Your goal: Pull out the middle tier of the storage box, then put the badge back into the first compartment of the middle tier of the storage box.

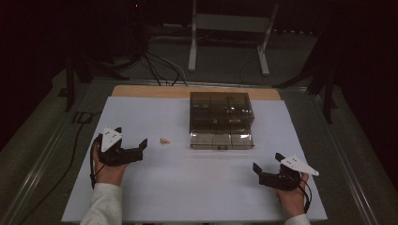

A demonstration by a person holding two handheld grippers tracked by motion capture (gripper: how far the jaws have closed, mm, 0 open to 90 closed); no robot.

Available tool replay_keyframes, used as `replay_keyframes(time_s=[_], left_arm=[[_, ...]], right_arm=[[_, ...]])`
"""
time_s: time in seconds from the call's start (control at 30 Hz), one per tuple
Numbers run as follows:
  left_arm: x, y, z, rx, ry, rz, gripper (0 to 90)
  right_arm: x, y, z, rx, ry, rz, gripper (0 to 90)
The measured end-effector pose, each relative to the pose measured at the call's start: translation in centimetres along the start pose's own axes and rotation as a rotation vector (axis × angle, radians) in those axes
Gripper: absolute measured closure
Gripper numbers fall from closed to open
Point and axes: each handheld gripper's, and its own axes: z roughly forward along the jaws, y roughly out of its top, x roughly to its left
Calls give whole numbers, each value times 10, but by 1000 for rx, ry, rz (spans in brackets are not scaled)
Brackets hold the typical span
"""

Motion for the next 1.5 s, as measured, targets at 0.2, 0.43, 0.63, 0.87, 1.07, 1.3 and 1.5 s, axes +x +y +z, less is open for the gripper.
replay_keyframes(time_s=[0.2,0.43,0.63,0.87,1.07,1.3,1.5], left_arm=[[-3,6,13,4,3,9,11],[-3,11,21,-10,15,-4,11],[-1,15,29,-16,16,-18,11],[-2,18,36,-5,19,-13,11],[-3,20,40,3,21,-7,11],[-4,20,51,9,52,-6,11],[-2,20,59,17,49,-23,11]], right_arm=[[1,0,0,3,1,3,0],[-1,-1,0,3,1,10,0],[0,-3,2,18,3,5,0],[0,-3,3,19,5,6,0],[1,-3,3,17,-1,6,0],[2,-5,3,20,-3,4,0],[3,-4,1,6,0,3,0]])
